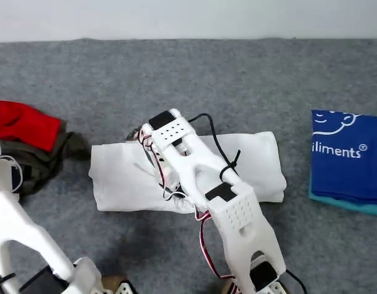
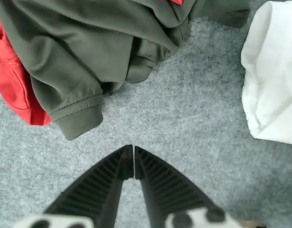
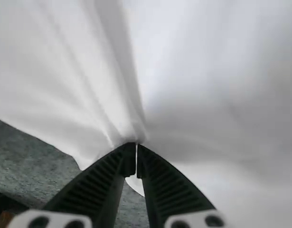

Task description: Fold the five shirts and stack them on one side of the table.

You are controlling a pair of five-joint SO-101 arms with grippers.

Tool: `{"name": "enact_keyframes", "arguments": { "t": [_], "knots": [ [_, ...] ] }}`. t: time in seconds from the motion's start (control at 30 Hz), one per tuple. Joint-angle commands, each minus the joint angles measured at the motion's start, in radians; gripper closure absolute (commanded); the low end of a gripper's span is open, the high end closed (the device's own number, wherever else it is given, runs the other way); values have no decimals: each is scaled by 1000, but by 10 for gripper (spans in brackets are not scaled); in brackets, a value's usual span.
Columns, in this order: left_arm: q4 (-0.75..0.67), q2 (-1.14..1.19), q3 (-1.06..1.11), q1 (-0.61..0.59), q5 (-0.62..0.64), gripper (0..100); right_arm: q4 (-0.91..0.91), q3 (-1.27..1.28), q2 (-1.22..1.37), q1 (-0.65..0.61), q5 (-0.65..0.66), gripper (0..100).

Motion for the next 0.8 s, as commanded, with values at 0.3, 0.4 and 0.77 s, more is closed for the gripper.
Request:
{"name": "enact_keyframes", "arguments": {
  "t": [0.3,0.4,0.77],
  "knots": [
    [-18,-34,-7,-2,-5,985,61,-58,-335,77,-11,987],
    [-21,-34,-12,-2,-6,985,61,8,-407,156,-11,986],
    [-40,-28,-10,0,-6,985,-65,224,-484,581,-35,790]
  ]
}}
